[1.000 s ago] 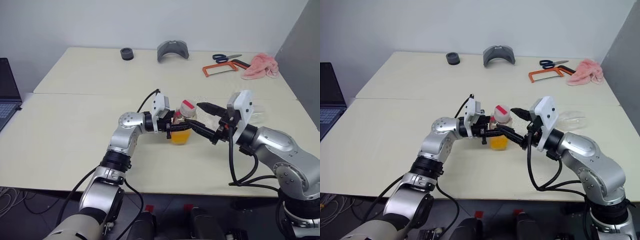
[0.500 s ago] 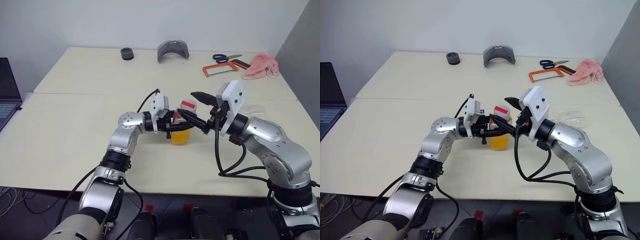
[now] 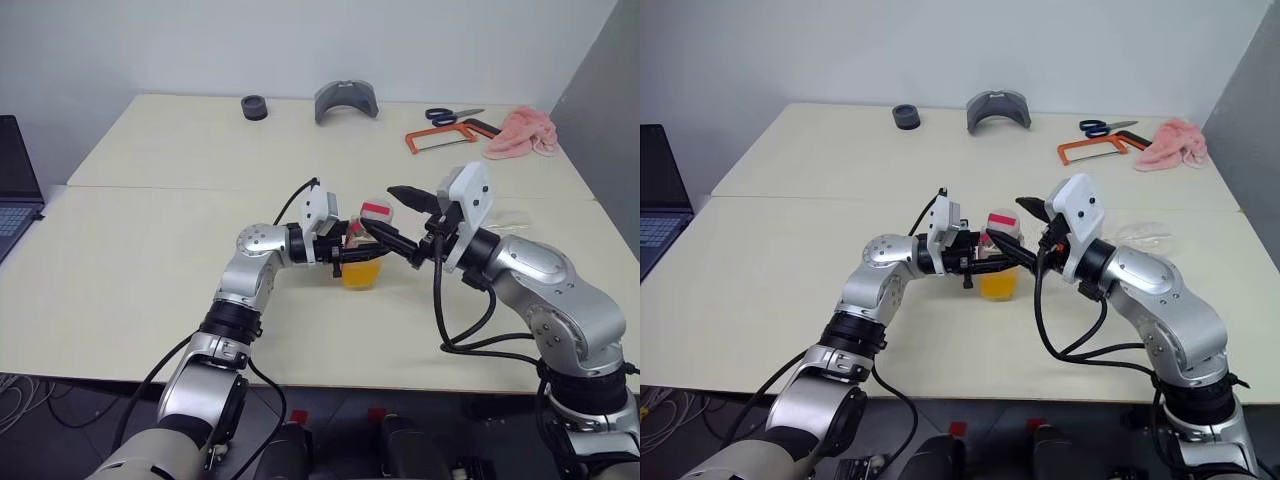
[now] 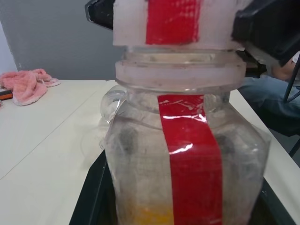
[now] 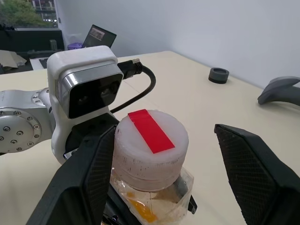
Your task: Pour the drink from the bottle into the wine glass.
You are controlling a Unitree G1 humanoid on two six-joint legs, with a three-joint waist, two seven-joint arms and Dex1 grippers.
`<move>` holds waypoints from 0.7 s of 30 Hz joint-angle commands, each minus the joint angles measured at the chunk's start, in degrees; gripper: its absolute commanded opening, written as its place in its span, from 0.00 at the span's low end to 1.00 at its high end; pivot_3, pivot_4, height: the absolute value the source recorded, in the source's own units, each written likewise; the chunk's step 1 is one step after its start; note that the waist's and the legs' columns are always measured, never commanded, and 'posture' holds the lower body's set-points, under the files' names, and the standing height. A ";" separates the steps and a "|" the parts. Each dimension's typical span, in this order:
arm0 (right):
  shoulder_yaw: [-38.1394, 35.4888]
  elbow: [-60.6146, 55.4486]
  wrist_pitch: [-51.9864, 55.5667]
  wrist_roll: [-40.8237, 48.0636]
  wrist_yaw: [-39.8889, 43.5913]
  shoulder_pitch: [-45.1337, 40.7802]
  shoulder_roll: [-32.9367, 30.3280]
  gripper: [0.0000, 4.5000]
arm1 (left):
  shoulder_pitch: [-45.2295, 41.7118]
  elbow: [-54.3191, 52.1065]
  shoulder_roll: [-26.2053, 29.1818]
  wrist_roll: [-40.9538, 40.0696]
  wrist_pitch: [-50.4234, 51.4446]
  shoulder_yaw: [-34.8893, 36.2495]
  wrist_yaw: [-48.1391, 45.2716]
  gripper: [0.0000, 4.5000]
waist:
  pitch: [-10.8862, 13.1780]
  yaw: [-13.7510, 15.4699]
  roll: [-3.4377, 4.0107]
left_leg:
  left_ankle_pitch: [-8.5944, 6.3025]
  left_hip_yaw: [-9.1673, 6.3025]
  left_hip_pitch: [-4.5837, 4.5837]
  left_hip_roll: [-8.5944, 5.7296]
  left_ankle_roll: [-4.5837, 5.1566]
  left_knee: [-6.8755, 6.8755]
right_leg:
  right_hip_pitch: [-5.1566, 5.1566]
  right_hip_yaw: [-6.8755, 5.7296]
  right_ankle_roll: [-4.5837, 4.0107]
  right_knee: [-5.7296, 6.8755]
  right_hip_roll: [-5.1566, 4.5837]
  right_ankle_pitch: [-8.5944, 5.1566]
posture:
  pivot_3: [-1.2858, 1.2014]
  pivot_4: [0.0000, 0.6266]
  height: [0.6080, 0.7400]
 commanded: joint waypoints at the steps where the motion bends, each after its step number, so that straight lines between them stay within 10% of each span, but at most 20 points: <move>1: -2.43 -2.19 -0.15 0.81 -0.03 0.02 -0.77 0.78 | -0.99 -1.65 -0.21 -1.05 -1.17 0.61 -0.35 0.35 | 0.00 0.00 0.00 | 0.00 0.00 0.00 0.00 0.00 0.00 | 0.00 0.00 0.00 0.00 0.00 0.00 | 0.52 0.24 1.00; 21: -3.59 -4.34 2.08 7.47 0.37 0.43 -0.91 0.78 | -1.37 -0.66 -0.33 -0.86 -2.03 0.79 0.16 0.35 | 0.00 0.00 0.00 | 0.00 0.00 0.00 0.00 0.00 0.00 | 0.00 0.00 0.00 0.00 0.00 0.00 | 0.52 0.24 1.00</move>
